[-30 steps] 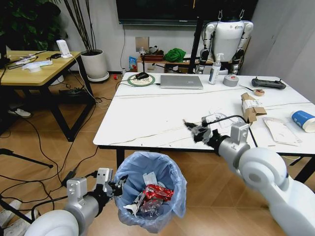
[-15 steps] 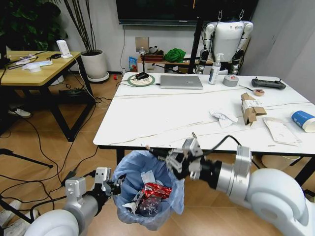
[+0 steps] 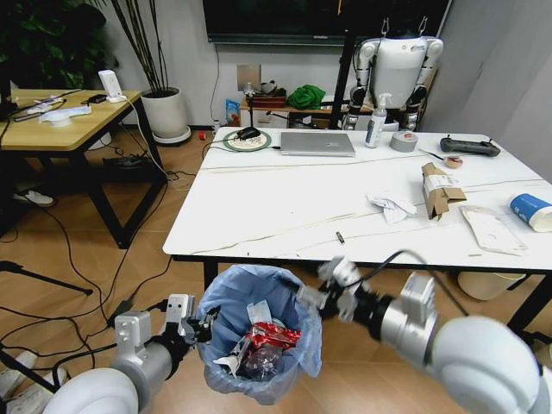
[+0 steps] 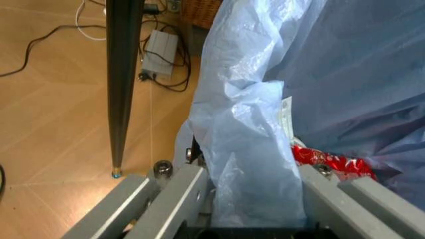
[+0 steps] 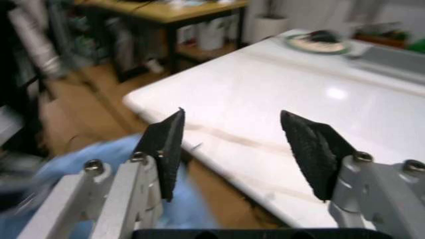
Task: Pick up the trash bin and place the trash from the table into it.
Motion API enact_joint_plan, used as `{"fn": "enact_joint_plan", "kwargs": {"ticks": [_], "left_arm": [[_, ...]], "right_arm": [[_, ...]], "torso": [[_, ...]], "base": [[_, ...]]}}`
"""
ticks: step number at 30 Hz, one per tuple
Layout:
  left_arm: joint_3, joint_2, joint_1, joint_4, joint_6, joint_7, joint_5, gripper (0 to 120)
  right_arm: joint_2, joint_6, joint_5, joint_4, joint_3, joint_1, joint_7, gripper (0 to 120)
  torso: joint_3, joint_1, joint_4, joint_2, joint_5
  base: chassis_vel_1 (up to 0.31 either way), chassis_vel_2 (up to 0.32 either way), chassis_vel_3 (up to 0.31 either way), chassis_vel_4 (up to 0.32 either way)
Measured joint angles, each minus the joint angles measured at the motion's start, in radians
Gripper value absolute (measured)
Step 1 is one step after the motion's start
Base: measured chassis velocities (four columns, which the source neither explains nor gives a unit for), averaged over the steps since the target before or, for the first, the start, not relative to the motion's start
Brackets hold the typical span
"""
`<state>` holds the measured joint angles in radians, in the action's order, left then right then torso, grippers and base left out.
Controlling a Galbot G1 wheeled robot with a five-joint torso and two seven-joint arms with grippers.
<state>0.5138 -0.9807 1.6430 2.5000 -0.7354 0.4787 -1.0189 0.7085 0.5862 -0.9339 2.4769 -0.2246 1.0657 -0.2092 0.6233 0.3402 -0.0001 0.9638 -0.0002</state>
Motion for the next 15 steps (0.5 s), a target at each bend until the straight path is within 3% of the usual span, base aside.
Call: {"fn": "enact_joint_plan", "kwargs": {"ticks": [4, 7, 9, 11, 15], "left_arm": [[0.002, -0.005, 0.009, 0.0, 0.0, -0.001, 0.002, 2], [0.008, -0.006, 0.018, 0.0, 0.0, -0.002, 0.004, 2], [0.01, -0.006, 0.019, 0.0, 0.0, -0.002, 0.004, 2], [0.014, -0.005, 0.022, 0.0, 0.0, -0.004, 0.004, 2], [0.016, 0.001, 0.018, 0.0, 0.0, -0.006, 0.001, 2]], "right_arm": [[0.015, 0.0, -0.055, -0.082, -0.012, -0.056, -0.107, 70], [0.015, 0.007, -0.074, -0.149, -0.021, -0.077, -0.175, 85], [0.015, 0.008, -0.079, -0.158, -0.021, -0.08, -0.188, 86], [0.024, 0.022, -0.098, -0.201, -0.002, -0.095, -0.266, 97], [0.083, 0.055, -0.114, -0.253, 0.046, -0.095, -0.362, 100]], "torso": [[0.0, 0.0, 0.0004, 0.0, 0.0003], [0.0, 0.0, 0.0003, 0.0, 0.0002], [0.0, 0.0, 0.0003, 0.0, 0.0001], [0.0, 0.0, 0.0001, 0.0, 0.0003], [0.0, 0.0, 0.0001, 0.0, 0.0001]], "base": [[0.0, 0.0, 0.0, 0.0], [0.0, 0.0, 0.0, 0.0], [0.0, 0.0, 0.0, 0.0], [0.0, 0.0, 0.0, 0.0], [0.0, 0.0, 0.0, 0.0]]}}
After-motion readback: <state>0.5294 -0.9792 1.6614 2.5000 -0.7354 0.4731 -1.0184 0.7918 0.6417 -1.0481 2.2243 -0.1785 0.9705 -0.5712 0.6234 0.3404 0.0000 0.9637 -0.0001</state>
